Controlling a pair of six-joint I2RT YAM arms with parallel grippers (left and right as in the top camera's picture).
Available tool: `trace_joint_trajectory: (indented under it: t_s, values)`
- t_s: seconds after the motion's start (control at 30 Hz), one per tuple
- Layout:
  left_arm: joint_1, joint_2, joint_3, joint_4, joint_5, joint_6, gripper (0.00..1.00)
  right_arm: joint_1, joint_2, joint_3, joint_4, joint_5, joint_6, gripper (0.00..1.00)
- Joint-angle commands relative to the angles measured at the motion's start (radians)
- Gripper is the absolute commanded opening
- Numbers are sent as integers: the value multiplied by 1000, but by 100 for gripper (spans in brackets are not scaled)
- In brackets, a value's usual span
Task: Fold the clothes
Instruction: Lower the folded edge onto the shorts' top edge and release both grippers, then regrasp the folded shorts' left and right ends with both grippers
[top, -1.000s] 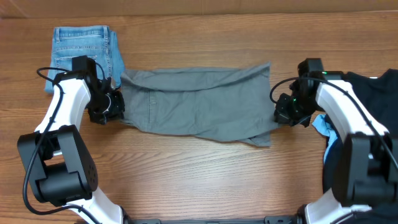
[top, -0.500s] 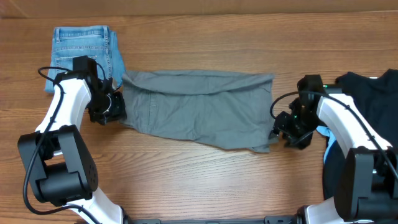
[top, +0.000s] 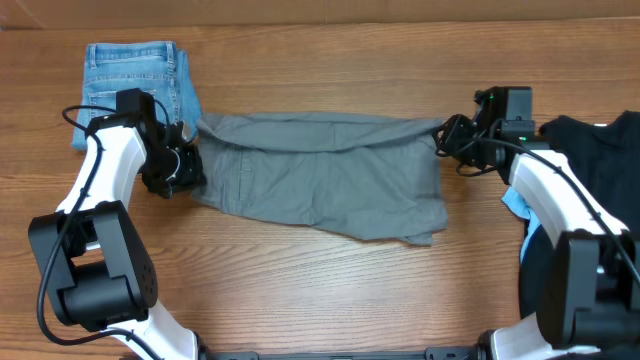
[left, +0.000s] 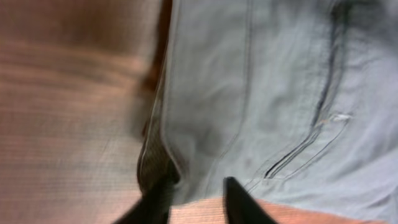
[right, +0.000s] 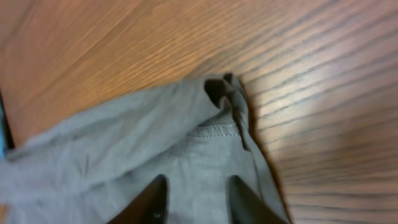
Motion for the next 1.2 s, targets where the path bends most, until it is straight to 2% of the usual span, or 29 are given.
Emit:
trace_joint_trajectory:
  t_s: [0.0, 0.17, 0.37, 0.47, 0.57, 0.67, 0.77, 0.83, 1.17]
  values:
    - [3, 3, 21, 24, 101, 31, 6, 32, 78, 8, 27, -42, 87, 24]
    - [-5, 3, 24, 64, 153, 61, 4, 82, 159, 8, 134, -40, 186, 18]
    - [-42, 3, 42, 115, 262, 61, 4, 90, 243, 8, 521, -25, 330, 12]
    - [-86, 3, 42, 106, 270, 107, 5, 74, 238, 12, 573, 7, 361, 11]
    - [-153, 3, 41, 96, 231, 175, 10, 50, 219, 37, 517, -74, 277, 15]
    - [-227, 3, 41, 107, 142, 197, 12, 34, 174, 58, 369, -119, 171, 17]
    - [-297, 5, 41, 139, 55, 230, 9, 34, 114, 70, 231, -119, 51, 20]
    - [-336, 10, 41, 175, 11, 233, 4, 34, 74, 70, 167, -119, 1, 20]
    - [-424, 127, 41, 298, -18, 237, 4, 52, -35, 69, -110, -119, -33, 20]
